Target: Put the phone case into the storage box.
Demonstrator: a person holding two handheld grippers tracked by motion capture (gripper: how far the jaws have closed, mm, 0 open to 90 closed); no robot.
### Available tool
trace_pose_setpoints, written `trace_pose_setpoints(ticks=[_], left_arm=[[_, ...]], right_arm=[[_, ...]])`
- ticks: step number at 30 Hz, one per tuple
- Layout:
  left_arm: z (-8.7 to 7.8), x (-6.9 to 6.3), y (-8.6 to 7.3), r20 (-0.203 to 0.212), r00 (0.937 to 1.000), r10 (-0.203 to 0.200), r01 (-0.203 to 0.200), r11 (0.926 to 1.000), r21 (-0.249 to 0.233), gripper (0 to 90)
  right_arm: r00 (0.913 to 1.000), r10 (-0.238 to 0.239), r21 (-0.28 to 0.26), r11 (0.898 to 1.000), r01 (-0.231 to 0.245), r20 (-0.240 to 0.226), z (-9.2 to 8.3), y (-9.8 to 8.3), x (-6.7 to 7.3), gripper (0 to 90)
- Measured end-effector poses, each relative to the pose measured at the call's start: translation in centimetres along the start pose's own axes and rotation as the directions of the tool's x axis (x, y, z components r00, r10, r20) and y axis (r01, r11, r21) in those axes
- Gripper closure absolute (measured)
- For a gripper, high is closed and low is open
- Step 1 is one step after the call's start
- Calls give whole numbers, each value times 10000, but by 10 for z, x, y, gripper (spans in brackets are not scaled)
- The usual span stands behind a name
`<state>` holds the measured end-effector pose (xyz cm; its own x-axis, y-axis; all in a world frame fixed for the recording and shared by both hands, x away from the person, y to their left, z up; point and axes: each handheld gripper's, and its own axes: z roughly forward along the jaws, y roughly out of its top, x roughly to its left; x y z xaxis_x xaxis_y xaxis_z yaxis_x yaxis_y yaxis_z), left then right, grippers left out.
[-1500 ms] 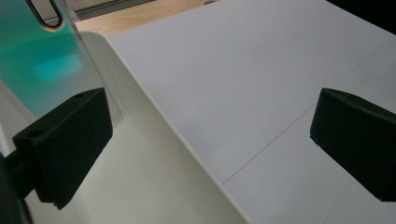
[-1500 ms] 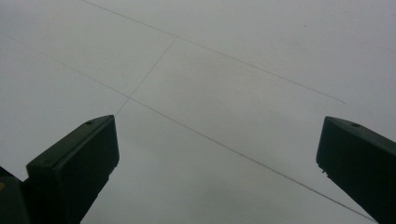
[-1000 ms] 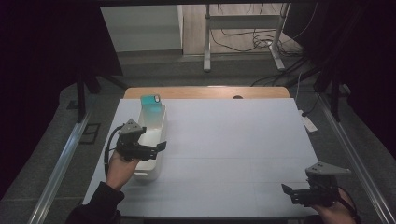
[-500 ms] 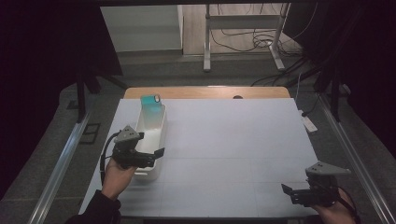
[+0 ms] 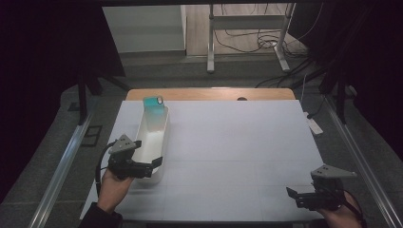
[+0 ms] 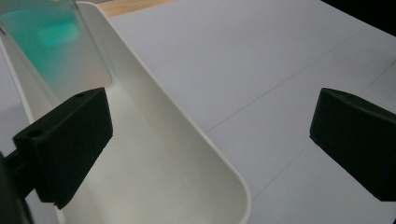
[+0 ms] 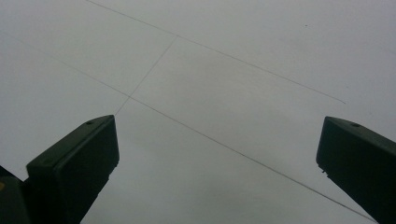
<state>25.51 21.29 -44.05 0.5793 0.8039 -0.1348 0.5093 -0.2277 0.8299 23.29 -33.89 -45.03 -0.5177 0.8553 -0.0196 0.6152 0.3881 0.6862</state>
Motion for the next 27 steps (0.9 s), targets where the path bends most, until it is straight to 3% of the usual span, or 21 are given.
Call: trace_pose_setpoints(ticks=[27], left_arm=[[-26,-6,-27,-589,9982,-62,76,9997,232,0]], right_arm=[[10000,3,11,10000,-3,20,0,0,0,0]])
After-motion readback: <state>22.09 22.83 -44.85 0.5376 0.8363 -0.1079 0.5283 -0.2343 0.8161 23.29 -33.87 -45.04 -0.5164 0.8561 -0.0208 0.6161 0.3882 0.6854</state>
